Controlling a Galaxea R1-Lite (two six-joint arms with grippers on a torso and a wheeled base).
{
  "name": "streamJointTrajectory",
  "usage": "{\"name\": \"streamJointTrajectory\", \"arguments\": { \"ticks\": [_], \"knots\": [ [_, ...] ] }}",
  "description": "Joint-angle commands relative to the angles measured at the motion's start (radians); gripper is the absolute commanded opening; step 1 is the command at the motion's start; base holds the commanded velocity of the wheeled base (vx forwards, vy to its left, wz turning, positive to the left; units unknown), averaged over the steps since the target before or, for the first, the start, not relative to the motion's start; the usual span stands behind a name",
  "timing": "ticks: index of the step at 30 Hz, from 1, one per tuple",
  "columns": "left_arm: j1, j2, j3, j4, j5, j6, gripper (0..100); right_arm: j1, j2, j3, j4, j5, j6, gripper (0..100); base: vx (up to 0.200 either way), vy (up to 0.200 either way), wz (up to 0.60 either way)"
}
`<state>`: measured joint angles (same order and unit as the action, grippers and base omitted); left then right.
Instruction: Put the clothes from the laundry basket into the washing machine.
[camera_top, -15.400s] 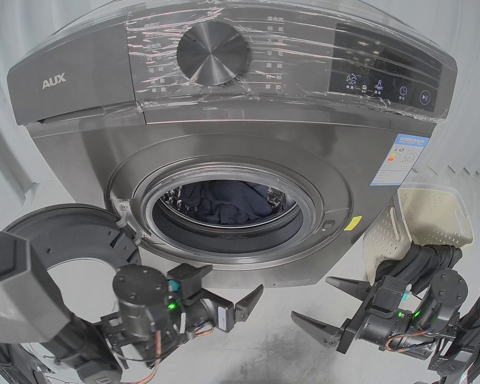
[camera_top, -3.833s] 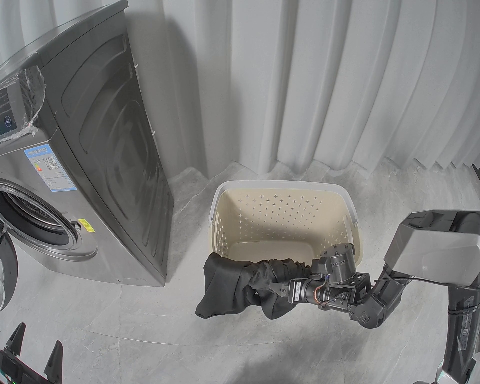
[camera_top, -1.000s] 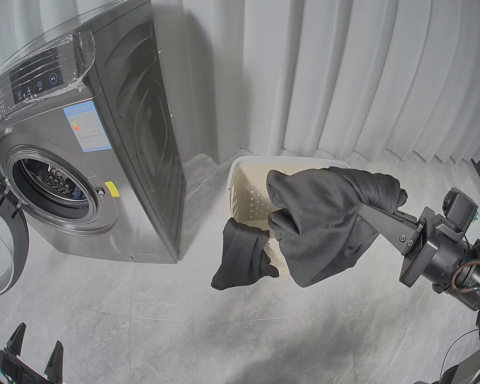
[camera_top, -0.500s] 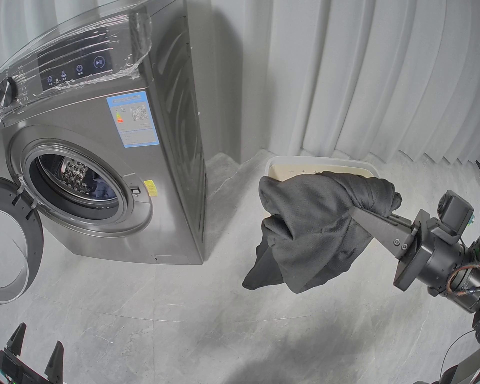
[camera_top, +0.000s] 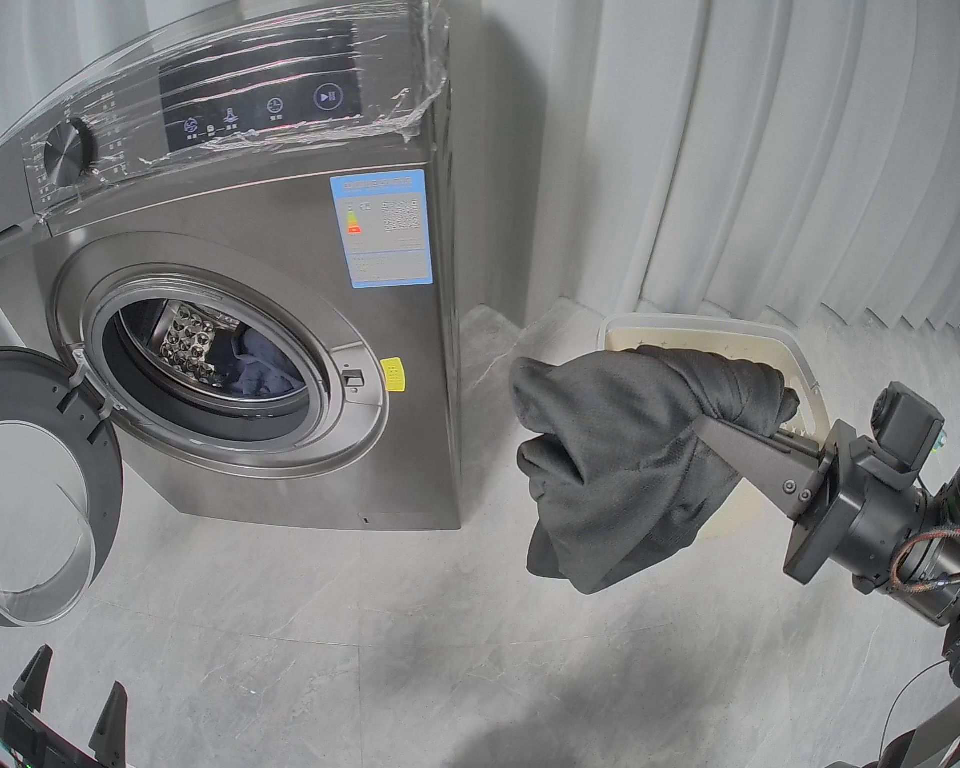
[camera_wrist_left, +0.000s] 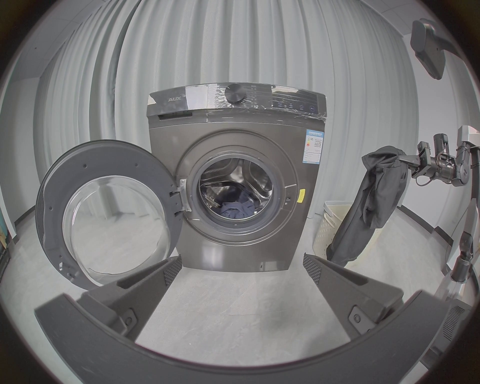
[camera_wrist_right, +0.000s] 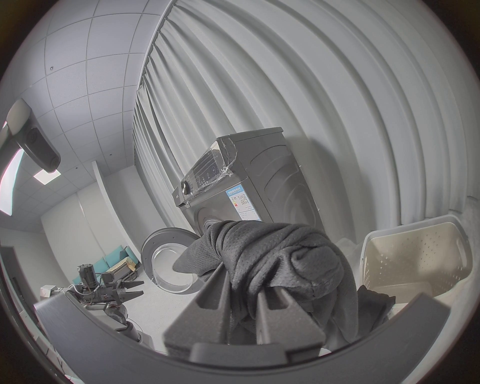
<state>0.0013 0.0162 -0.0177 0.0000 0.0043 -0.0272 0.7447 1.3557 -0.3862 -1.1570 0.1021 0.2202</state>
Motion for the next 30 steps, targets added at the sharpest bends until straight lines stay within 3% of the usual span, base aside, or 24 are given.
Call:
{"name": "streamJointTrajectory", "arguments": {
  "ticks": [1,8,14,23,30],
  "knots": [
    [0.0,-0.01,0.016,0.0,0.0,0.0,100,0.001,0.002,-0.005,-0.001,0.001,0.001,0,0.0,0.2,0.0],
    [0.0,-0.01,0.016,0.0,-0.001,0.001,100,0.001,0.003,-0.003,-0.001,0.001,0.002,0,0.0,0.029,0.0],
    [0.0,-0.01,0.016,0.0,0.0,0.0,100,-0.004,0.016,-0.002,-0.001,-0.001,0.004,0,-0.2,0.0,0.0],
    [0.0,-0.01,0.016,0.0,0.0,0.0,100,-0.018,0.033,0.001,-0.001,-0.004,0.007,0,0.0,0.0,0.0],
    [0.0,-0.01,0.016,0.0,0.0,-0.002,100,-0.019,0.034,-0.003,-0.001,-0.012,0.022,0,0.0,0.2,0.0]
  ]
}}
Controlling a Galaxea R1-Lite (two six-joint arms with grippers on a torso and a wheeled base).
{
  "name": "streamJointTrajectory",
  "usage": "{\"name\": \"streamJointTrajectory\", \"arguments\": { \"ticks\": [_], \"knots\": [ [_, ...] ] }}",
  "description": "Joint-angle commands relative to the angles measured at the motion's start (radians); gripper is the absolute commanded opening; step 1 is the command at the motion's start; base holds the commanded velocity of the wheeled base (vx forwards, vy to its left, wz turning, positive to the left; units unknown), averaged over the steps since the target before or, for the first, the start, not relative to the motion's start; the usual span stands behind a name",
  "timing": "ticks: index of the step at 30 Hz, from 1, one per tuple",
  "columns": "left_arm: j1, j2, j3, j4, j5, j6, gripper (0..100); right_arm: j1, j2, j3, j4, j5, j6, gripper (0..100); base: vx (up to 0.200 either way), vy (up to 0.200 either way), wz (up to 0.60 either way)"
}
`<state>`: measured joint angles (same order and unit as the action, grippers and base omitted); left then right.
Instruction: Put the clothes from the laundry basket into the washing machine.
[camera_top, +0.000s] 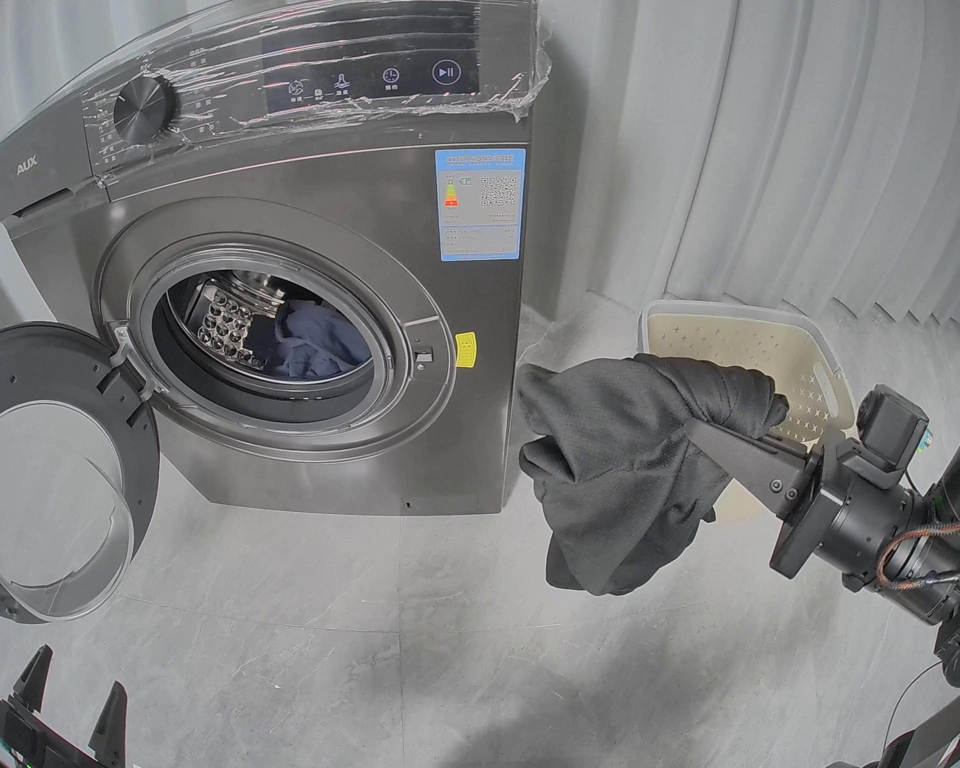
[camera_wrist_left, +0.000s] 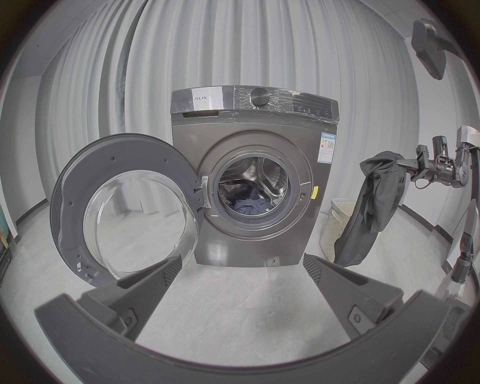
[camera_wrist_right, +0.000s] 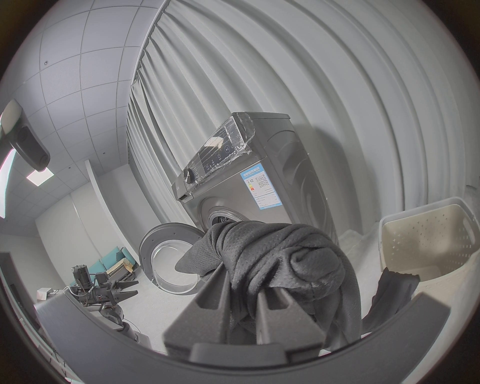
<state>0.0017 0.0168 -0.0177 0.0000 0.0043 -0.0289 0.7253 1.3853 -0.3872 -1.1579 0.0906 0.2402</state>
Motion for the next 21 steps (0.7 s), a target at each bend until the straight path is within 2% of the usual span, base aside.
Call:
{"name": "streamJointTrajectory", "arguments": {
  "ticks": [1,20,21],
  "knots": [
    [0.0,-0.011,0.016,0.0,0.002,-0.002,100,0.0,0.004,-0.004,0.0,0.0,0.002,0,0.0,0.2,0.0],
    [0.0,-0.011,0.016,0.0,0.002,-0.006,100,0.0,0.012,-0.007,-0.002,0.0,0.002,0,0.0,0.2,0.0],
    [0.0,-0.011,0.016,0.0,0.002,-0.006,100,0.0,0.011,-0.007,-0.002,0.0,0.002,0,0.0,0.0,0.0]
  ]
}}
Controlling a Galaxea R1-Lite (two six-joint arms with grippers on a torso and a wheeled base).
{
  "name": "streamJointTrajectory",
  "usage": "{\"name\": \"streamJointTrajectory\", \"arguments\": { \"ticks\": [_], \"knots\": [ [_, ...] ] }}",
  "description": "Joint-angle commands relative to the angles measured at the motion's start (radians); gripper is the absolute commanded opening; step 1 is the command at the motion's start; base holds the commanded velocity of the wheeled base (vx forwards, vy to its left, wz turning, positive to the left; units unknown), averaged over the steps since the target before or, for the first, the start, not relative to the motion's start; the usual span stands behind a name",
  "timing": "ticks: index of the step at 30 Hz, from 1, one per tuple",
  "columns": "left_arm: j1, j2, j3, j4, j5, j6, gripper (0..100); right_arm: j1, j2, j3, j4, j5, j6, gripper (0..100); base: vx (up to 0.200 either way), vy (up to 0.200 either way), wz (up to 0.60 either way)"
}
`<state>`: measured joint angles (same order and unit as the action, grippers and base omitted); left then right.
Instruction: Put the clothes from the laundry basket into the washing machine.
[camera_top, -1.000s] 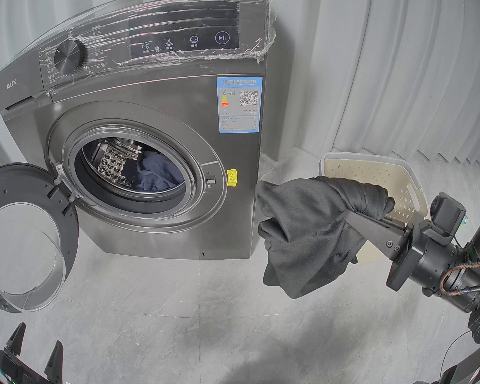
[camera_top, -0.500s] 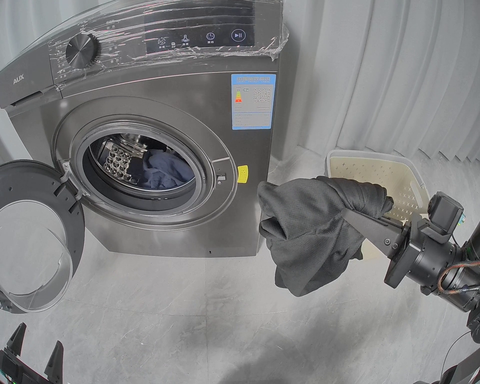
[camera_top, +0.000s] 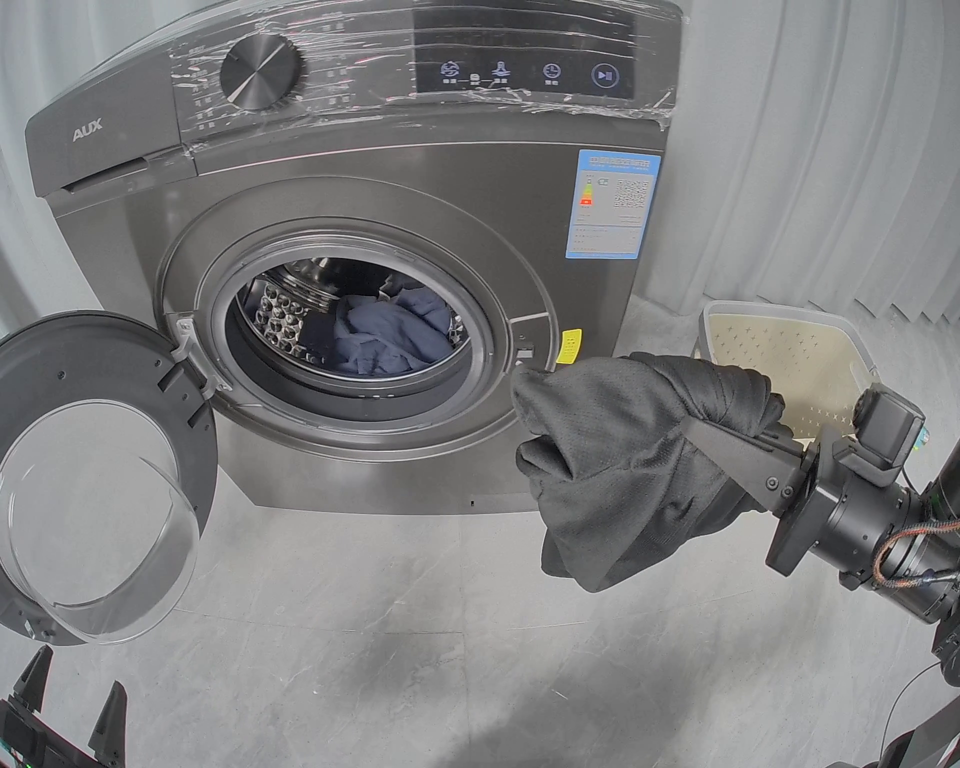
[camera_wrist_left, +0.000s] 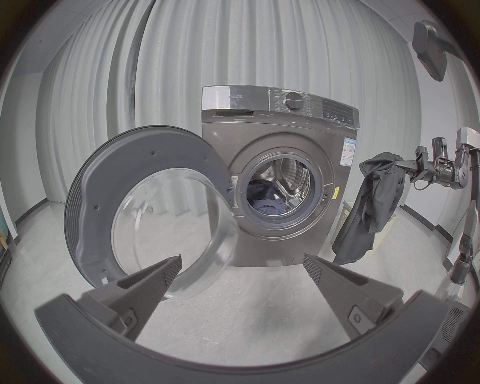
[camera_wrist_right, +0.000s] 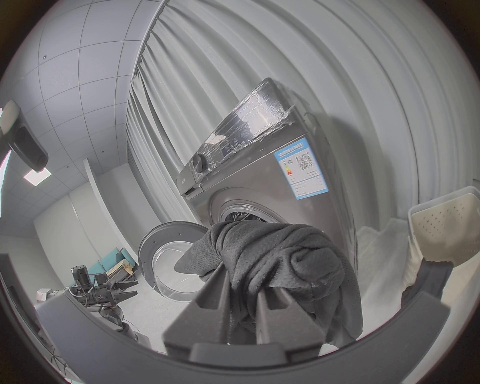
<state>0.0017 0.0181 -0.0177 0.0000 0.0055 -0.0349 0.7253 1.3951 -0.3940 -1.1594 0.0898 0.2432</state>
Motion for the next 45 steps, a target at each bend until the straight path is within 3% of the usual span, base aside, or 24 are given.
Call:
{"name": "streamJointTrajectory", "arguments": {
  "ticks": [1,14,26,30,33,41,45],
  "knots": [
    [0.0,-0.012,0.016,0.0,0.001,0.0,100,0.0,0.002,0.0,0.0,0.001,-0.001,0,0.0,0.0,0.0],
    [0.0,-0.012,0.016,0.0,0.001,0.0,100,-0.001,0.008,0.001,0.0,0.001,0.001,0,0.0,0.0,0.0],
    [0.0,-0.012,0.016,0.0,-0.001,0.01,100,-0.007,0.019,-0.003,0.01,-0.005,0.019,0,0.0,0.2,0.0],
    [0.001,-0.013,0.018,0.0,-0.001,0.018,100,0.006,0.024,-0.002,0.015,-0.013,0.021,0,0.0,0.0,0.0],
    [0.001,-0.015,0.018,0.0,-0.002,0.03,100,0.023,0.05,0.001,0.004,-0.048,0.021,0,0.0,0.0,0.0],
    [0.001,-0.013,0.018,0.0,-0.002,0.027,100,0.072,0.094,-0.034,0.001,-0.111,0.021,0,0.0,0.0,0.0],
    [0.001,-0.012,0.016,0.002,-0.002,0.026,100,0.072,0.122,-0.046,0.0,-0.122,0.024,0,0.0,0.0,0.0]
  ]
}}
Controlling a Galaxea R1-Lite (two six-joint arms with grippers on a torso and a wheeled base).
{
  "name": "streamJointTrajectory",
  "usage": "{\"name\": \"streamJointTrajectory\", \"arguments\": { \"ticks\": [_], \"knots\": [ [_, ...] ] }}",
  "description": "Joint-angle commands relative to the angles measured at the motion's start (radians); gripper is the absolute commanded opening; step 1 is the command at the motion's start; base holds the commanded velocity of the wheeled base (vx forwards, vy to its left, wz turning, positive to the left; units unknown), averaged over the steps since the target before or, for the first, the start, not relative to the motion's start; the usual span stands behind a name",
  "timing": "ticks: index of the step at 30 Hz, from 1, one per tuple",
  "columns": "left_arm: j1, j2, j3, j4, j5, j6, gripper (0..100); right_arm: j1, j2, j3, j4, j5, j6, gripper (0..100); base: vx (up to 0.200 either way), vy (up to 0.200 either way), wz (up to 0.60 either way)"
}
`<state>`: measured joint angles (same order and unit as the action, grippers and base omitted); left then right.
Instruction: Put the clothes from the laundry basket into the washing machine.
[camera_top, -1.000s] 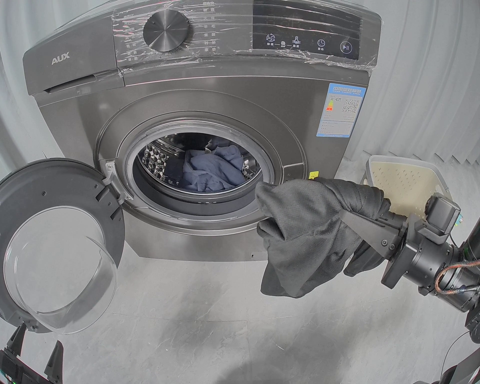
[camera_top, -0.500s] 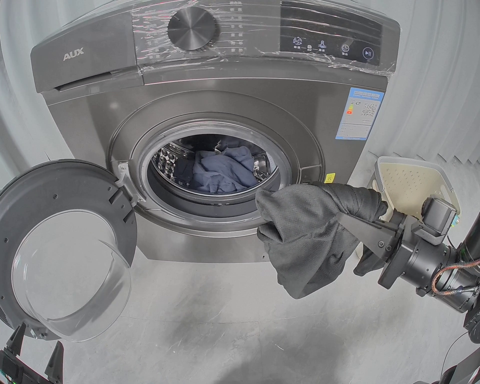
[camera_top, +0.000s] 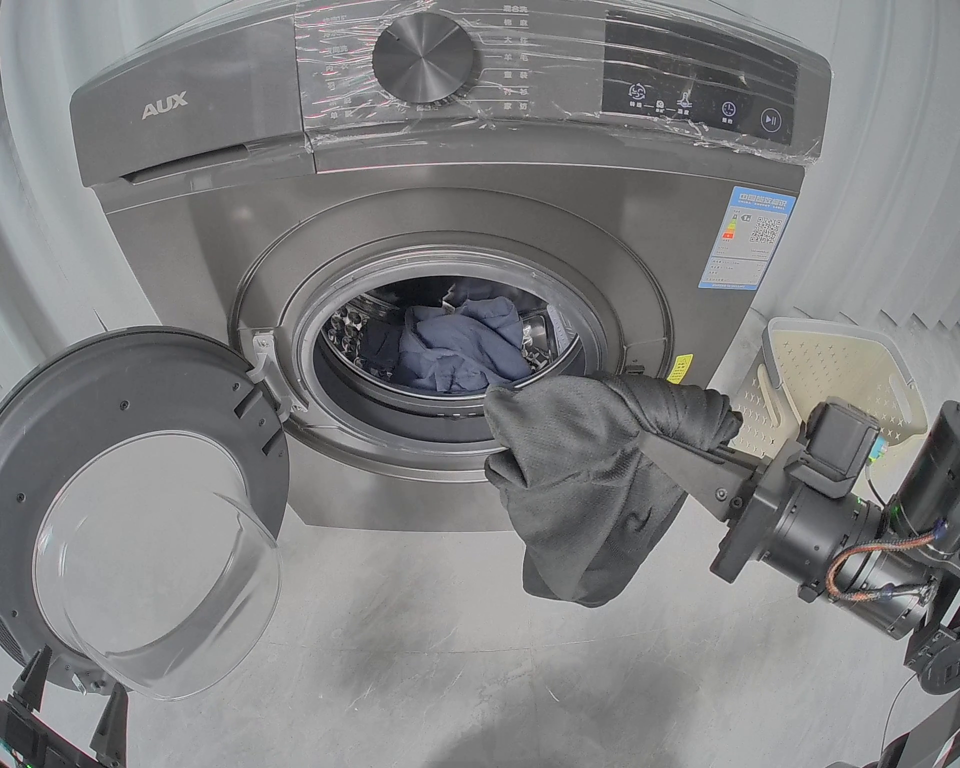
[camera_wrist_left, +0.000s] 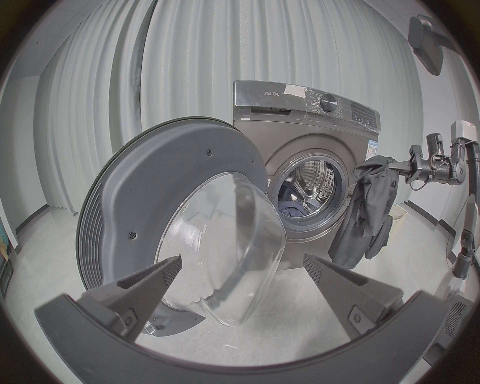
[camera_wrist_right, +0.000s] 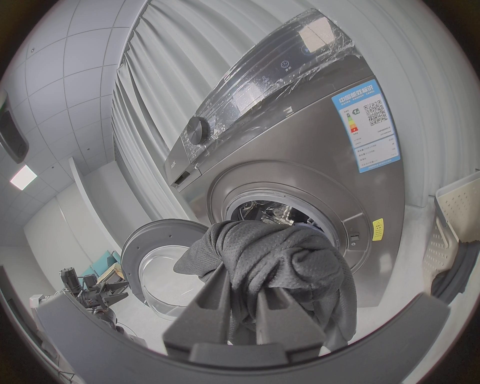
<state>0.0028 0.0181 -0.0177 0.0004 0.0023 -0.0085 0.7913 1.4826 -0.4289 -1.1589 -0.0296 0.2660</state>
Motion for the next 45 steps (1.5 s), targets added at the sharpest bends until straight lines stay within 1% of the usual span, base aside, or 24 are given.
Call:
{"name": "streamJointTrajectory", "arguments": {
  "ticks": [1,4,8,14,24,28,35,42,45],
  "knots": [
    [-0.001,-0.015,0.018,-0.002,-0.005,0.002,100,0.006,0.038,-0.011,-0.001,-0.003,0.002,0,0.0,0.0,0.0],
    [0.0,-0.017,0.018,-0.002,-0.008,0.004,100,0.006,0.041,-0.011,-0.001,-0.003,0.002,0,0.0,0.0,0.0],
    [-0.001,-0.015,0.018,0.0,-0.008,-0.004,100,0.006,0.047,-0.011,-0.002,-0.003,0.007,0,0.0,0.0,0.0],
    [-0.001,-0.015,0.018,0.0,-0.008,0.001,100,0.006,0.048,-0.011,-0.002,-0.001,0.013,0,0.0,0.2,0.0],
    [-0.001,-0.015,0.018,0.0,-0.008,0.001,100,0.006,0.045,-0.005,-0.002,-0.003,0.013,0,0.0,0.0,0.0],
    [-0.001,-0.015,0.018,0.0,-0.007,-0.004,100,0.006,0.045,-0.004,-0.002,-0.003,0.013,0,0.0,0.0,0.0],
    [0.0,-0.015,0.018,0.0,-0.007,-0.002,100,0.009,0.05,-0.007,-0.002,-0.001,0.012,0,0.0,-0.2,0.0],
    [-0.001,-0.015,0.018,0.0,-0.007,-0.001,100,0.039,0.062,-0.013,-0.002,-0.001,0.01,0,0.0,0.0,0.0],
    [0.002,-0.015,0.018,-0.002,-0.005,-0.001,100,0.043,0.07,-0.008,-0.024,-0.003,0.009,0,0.0,0.0,0.0]
  ]
}}
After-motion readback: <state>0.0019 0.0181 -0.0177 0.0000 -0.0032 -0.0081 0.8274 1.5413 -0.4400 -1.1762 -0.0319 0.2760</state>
